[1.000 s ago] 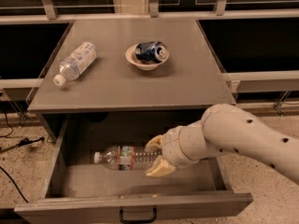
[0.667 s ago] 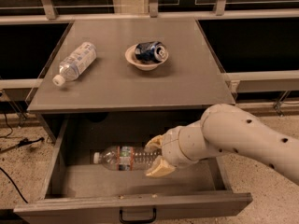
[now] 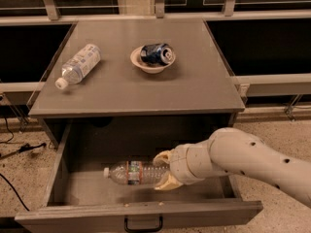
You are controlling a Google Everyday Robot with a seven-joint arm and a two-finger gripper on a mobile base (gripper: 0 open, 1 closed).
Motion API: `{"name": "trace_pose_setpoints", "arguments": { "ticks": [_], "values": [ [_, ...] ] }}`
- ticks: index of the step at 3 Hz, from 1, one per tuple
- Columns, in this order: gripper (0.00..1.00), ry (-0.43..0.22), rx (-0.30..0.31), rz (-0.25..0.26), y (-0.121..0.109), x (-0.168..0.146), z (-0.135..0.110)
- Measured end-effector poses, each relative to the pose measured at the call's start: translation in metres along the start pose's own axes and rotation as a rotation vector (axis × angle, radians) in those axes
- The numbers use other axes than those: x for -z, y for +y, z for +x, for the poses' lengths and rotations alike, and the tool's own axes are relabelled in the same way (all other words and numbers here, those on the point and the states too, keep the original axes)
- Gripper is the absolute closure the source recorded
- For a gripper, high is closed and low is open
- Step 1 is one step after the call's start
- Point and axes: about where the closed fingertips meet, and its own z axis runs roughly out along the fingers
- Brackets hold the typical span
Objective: Place water bottle into top drawer
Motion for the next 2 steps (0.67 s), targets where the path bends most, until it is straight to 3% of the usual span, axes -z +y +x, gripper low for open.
{"name": "trace_pose_setpoints", "arguments": {
  "ticks": [2],
  "values": [
    [1.00,-0.003,-0.011,-0.011,-0.006,-0.033,0.021]
  ]
}}
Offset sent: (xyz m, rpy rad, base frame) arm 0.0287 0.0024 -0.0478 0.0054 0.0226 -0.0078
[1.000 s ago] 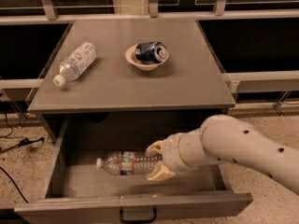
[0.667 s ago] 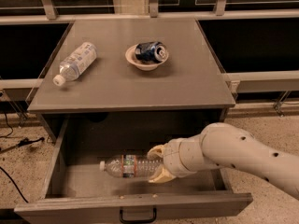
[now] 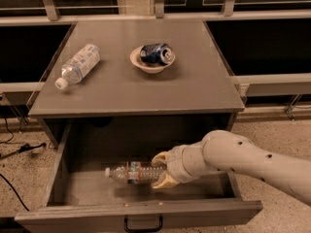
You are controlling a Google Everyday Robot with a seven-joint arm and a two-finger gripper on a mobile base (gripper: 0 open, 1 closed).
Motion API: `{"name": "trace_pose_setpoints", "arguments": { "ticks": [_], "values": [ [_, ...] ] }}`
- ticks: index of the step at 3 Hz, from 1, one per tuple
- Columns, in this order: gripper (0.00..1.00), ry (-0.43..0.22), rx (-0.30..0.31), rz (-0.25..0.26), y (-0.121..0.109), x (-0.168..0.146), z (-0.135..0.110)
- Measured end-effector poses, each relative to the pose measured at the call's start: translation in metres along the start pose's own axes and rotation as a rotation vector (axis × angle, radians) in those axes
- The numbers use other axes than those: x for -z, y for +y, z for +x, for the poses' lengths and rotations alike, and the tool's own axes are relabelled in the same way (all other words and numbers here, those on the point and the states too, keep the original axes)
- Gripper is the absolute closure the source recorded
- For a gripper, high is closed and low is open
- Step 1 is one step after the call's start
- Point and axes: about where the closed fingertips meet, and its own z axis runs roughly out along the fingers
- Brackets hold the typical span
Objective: Place water bottle into top drawer
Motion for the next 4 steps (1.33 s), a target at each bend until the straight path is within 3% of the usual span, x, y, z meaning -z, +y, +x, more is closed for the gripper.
{"name": "trace_pose_setpoints", "arguments": {
  "ticks": [2,4],
  "values": [
    [1.00,0.005,-0.011,-0.025,-0.006,-0.029,0.012],
    [1.00,0.022,-0.014,-0.038,-0.005,-0.035,0.018]
  ]
}}
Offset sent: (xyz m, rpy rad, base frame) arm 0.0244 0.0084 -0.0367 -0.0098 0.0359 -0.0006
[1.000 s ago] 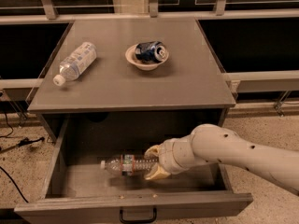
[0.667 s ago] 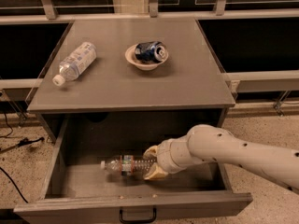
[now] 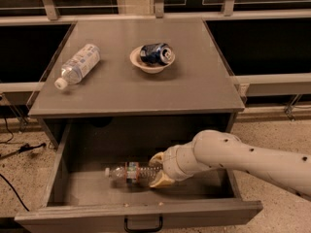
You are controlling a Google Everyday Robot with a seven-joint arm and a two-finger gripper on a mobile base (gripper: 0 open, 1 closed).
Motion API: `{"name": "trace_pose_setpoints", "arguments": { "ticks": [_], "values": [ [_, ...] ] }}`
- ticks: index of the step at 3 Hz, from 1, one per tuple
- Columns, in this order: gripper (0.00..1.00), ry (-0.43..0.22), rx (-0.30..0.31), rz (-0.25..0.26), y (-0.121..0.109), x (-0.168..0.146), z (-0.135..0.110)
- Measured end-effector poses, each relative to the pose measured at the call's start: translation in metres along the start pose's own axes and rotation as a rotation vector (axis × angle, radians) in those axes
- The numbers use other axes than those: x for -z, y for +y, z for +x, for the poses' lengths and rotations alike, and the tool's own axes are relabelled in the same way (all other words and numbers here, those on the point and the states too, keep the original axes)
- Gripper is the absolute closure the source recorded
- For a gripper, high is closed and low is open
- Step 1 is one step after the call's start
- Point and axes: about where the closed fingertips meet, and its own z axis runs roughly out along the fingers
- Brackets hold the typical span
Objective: Place water bottle into top drawer
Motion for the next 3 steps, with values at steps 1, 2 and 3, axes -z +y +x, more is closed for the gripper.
{"name": "trace_pose_setpoints", "arguments": {
  "ticks": [1,2,3],
  "values": [
    [1.00,0.038,0.003,-0.019,0.0002,-0.0025,0.0001],
    [1.00,0.048,0.003,-0.024,-0.0005,-0.0014,-0.0009],
    [1.00,0.109,0.007,-0.053,-0.0018,-0.0031,-0.0010]
  ]
}}
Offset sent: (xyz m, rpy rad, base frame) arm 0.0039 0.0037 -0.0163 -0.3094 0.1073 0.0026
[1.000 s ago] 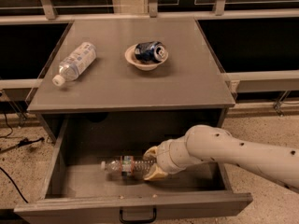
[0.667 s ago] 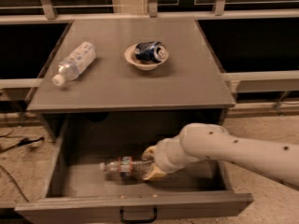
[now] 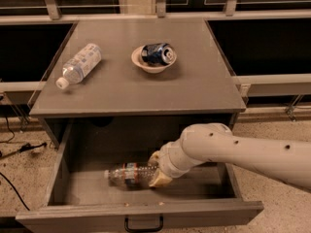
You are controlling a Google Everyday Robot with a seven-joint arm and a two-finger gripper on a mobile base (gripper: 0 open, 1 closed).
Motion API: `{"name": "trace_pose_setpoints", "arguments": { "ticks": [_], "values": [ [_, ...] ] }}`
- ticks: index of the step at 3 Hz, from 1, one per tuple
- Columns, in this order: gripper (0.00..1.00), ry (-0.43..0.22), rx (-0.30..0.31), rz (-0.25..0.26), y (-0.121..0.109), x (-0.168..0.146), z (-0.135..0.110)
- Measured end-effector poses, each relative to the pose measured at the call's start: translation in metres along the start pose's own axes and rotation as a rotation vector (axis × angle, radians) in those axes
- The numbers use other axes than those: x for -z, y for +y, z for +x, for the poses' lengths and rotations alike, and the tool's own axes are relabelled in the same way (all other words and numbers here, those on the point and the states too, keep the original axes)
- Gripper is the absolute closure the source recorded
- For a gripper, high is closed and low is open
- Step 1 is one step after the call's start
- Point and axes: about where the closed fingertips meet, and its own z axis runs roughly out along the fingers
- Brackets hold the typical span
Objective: Place water bottle into top drawer
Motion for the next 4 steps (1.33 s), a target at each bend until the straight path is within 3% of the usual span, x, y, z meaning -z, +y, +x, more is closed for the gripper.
{"name": "trace_pose_setpoints", "arguments": {
  "ticks": [1,2,4],
  "values": [
    [1.00,0.000,0.000,0.000,0.000,0.000,0.000],
    [1.00,0.063,0.002,-0.027,-0.003,0.001,-0.003],
    [0.58,0.069,-0.012,-0.039,-0.003,-0.004,-0.010]
  ]
}}
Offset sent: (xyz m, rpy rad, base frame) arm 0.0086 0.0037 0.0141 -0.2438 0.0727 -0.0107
